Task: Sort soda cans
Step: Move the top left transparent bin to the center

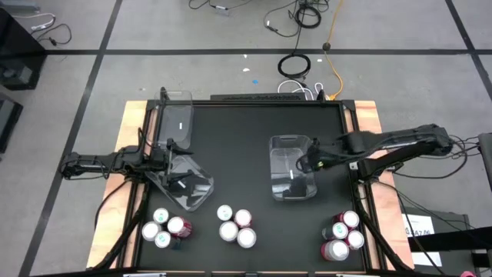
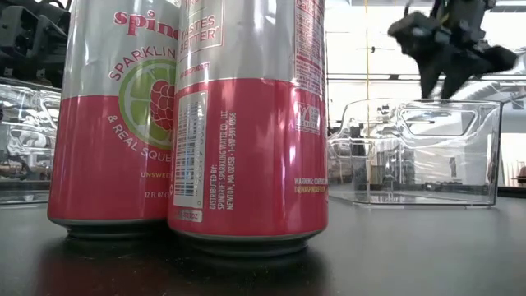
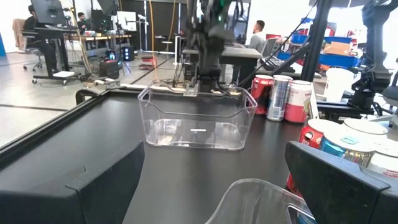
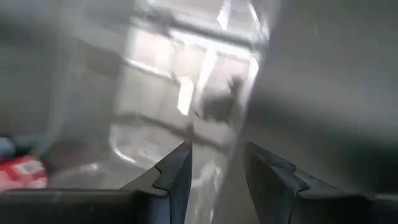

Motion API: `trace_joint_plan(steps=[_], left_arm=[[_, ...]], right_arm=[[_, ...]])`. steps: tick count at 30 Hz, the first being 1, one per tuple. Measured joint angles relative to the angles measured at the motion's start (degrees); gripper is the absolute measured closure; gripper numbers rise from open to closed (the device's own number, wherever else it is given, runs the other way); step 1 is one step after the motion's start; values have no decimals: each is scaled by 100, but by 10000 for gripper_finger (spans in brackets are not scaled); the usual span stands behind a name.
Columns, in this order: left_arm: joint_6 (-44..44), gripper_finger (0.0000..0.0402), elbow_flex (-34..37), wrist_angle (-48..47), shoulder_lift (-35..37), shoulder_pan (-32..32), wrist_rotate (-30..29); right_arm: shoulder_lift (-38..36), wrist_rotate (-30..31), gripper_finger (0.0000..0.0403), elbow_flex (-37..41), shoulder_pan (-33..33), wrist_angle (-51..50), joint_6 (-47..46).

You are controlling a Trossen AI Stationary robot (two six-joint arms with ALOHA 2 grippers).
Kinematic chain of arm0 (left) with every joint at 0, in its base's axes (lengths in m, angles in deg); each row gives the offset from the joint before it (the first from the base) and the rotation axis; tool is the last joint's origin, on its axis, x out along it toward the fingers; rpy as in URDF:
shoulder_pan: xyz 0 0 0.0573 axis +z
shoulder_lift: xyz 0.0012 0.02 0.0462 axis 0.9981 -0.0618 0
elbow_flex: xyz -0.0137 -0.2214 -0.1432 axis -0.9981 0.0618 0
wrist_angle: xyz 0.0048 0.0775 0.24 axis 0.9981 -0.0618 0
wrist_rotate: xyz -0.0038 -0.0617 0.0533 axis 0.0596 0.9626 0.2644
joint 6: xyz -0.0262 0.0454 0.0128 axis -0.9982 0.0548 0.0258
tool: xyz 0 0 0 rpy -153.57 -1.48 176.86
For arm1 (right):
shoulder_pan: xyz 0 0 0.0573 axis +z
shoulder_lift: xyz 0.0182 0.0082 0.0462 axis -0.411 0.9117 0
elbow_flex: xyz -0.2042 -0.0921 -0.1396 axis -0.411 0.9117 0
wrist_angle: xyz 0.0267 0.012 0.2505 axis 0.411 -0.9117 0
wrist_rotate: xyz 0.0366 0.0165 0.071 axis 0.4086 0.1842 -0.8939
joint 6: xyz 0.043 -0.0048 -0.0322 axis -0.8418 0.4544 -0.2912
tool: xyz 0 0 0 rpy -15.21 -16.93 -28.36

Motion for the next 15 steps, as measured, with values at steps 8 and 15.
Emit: trace_joint_plan(steps=[8, 15], left_arm=[[0, 4, -2, 0, 2, 0, 0], [0, 4, -2, -2, 0, 1, 0]], right_arm=[[-297, 1140, 270, -111, 13, 85, 1860], [-265, 1126, 270, -111, 15, 174, 3099]])
